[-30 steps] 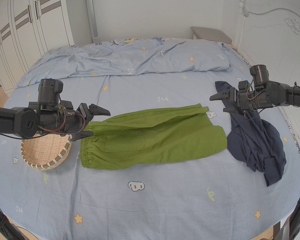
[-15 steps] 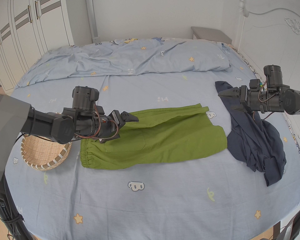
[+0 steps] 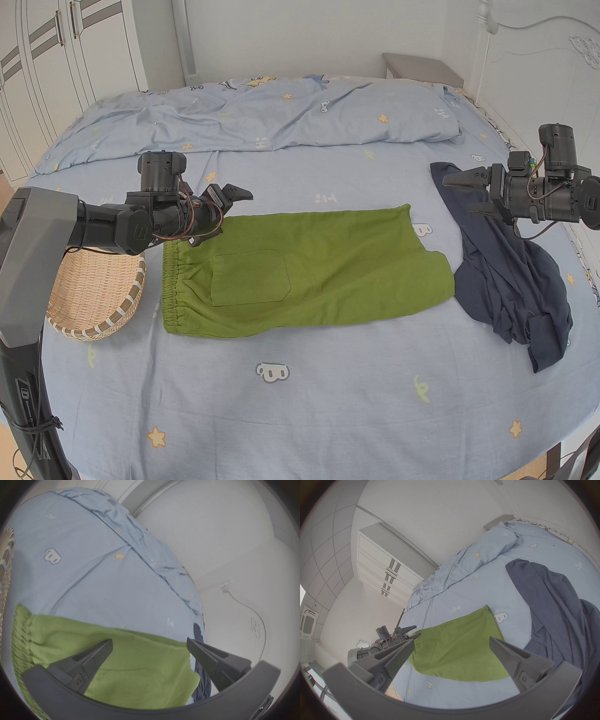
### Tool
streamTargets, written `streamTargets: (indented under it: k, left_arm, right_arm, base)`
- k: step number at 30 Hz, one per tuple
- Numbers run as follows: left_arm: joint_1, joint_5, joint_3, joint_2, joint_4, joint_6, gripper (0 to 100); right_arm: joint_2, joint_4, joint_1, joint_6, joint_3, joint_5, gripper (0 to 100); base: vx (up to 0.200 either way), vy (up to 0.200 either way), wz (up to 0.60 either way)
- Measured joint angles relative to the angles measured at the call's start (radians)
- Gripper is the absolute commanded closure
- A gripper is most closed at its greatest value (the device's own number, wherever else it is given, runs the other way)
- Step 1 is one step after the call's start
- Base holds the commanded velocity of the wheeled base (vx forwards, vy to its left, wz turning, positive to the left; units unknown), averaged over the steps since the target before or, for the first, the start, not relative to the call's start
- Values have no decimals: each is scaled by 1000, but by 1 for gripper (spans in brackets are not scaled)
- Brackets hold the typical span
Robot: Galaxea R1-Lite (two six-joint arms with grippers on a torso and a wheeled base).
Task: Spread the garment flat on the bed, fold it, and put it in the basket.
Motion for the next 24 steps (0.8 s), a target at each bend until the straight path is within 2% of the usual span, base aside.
streamTargets:
  k: [4,12,24]
  left_arm:
    - [10,4,-42,18,1,-19,0]
    - [9,4,-10,-13,3,-22,0]
    - [10,-14,242,-219,-2,-22,0]
  right_arm:
    - [-6,0,1,0,6,-1,0]
    - [-24,-1,4,-1,13,0,0]
    - [-35,-1,6,-5,25,1,0]
  base:
    - [0,0,0]
    - [0,0,0]
    - [0,0,0]
